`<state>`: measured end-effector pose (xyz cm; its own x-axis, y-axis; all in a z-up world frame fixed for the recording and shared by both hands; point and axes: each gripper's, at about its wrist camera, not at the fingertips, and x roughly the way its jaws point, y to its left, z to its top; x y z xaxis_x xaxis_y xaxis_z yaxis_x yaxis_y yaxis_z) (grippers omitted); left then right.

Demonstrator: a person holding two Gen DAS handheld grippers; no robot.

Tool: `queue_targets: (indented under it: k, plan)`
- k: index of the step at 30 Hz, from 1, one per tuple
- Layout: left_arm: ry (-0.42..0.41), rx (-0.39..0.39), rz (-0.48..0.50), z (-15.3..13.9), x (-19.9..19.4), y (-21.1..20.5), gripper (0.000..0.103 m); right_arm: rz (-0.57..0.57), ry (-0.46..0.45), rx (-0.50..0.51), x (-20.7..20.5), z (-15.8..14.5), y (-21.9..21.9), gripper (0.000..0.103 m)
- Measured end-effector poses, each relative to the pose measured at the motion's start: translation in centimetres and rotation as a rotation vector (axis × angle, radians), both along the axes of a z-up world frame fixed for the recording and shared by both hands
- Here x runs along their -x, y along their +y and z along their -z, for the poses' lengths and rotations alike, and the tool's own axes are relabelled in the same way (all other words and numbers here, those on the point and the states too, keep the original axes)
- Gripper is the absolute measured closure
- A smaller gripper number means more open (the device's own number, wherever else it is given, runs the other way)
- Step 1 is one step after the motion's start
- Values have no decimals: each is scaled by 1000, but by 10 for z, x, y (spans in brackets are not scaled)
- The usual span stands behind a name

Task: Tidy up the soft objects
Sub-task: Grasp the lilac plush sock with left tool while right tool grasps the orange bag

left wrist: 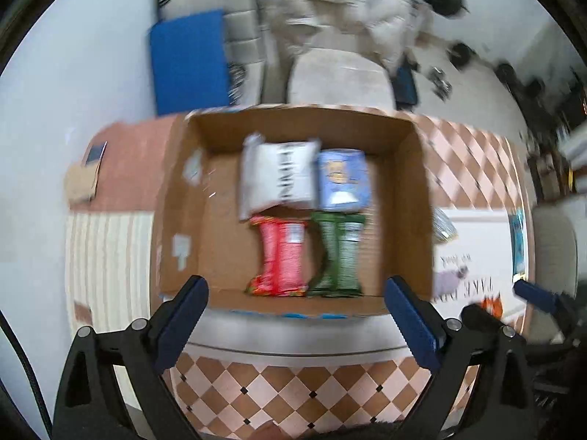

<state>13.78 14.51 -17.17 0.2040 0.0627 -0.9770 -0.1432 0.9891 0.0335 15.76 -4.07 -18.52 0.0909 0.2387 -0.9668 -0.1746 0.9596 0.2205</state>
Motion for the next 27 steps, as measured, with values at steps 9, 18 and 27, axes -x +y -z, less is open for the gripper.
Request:
queue_targets:
  k: [9,18,27]
  plan:
    - [64,-280,678,47,-40,-207,5,350,139,75,23,47,-183,0]
    - [399,-397,1038,175,-45,-296,5,891,427,-269,72,164,-301,2]
    - [582,-425,1068,243,-41,-305,5,1098,594,-434,83,229,-301,6]
